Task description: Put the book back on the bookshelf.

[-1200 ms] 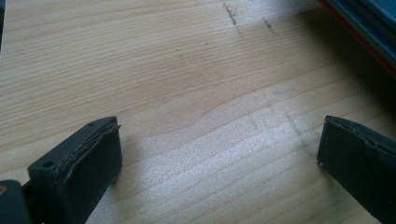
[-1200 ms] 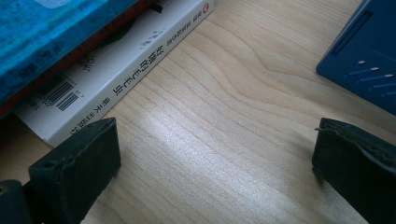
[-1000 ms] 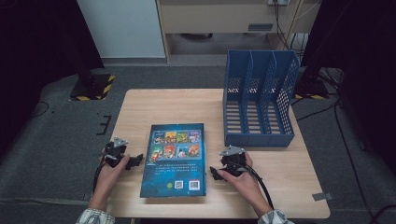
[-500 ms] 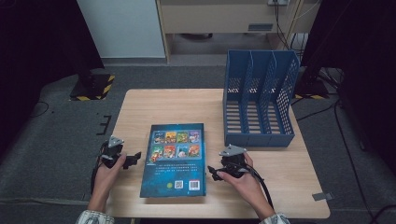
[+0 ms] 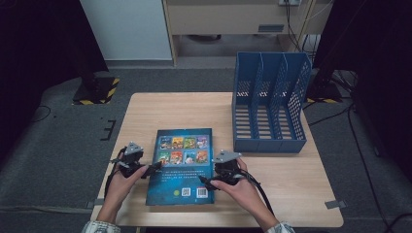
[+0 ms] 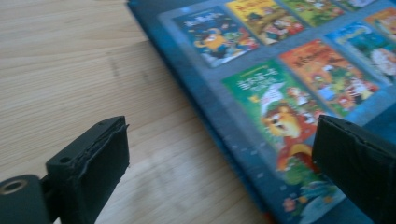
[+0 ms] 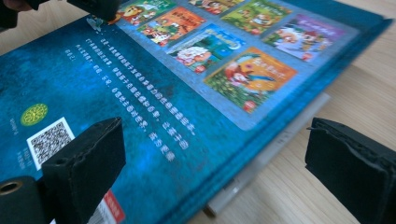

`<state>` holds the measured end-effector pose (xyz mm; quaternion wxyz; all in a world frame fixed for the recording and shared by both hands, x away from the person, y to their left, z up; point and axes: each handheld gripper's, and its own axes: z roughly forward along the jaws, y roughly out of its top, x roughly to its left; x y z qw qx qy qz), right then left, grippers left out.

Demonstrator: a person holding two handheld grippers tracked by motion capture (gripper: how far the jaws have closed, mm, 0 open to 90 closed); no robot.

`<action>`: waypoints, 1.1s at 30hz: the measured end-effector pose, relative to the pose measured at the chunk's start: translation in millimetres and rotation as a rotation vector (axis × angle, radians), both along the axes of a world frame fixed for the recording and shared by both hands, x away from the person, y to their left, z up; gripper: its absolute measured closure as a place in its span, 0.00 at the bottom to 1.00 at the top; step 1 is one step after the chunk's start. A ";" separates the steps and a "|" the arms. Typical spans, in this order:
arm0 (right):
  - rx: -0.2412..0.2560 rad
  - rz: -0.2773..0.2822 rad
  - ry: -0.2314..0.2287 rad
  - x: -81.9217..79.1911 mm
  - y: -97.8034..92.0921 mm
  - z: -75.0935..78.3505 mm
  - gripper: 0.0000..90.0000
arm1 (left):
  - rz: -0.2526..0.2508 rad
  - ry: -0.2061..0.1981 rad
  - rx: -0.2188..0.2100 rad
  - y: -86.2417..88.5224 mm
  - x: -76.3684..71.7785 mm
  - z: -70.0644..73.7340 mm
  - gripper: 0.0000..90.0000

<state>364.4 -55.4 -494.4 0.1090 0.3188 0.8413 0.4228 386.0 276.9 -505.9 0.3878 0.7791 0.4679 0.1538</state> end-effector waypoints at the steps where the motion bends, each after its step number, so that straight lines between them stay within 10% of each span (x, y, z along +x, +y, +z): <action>1: 0.001 0.007 0.007 2.1 2.2 -2.2 0.05 | -0.009 0.004 -0.007 -2.5 0.4 -0.5 0.04; 25: 0.067 -0.012 0.140 33.6 6.2 -20.2 0.00 | -0.106 0.135 -0.163 -10.7 13.3 -14.9 0.00; 33: 0.066 -0.008 0.186 39.6 10.2 -20.1 0.01 | -0.108 0.156 -0.152 -11.0 15.1 -12.2 0.01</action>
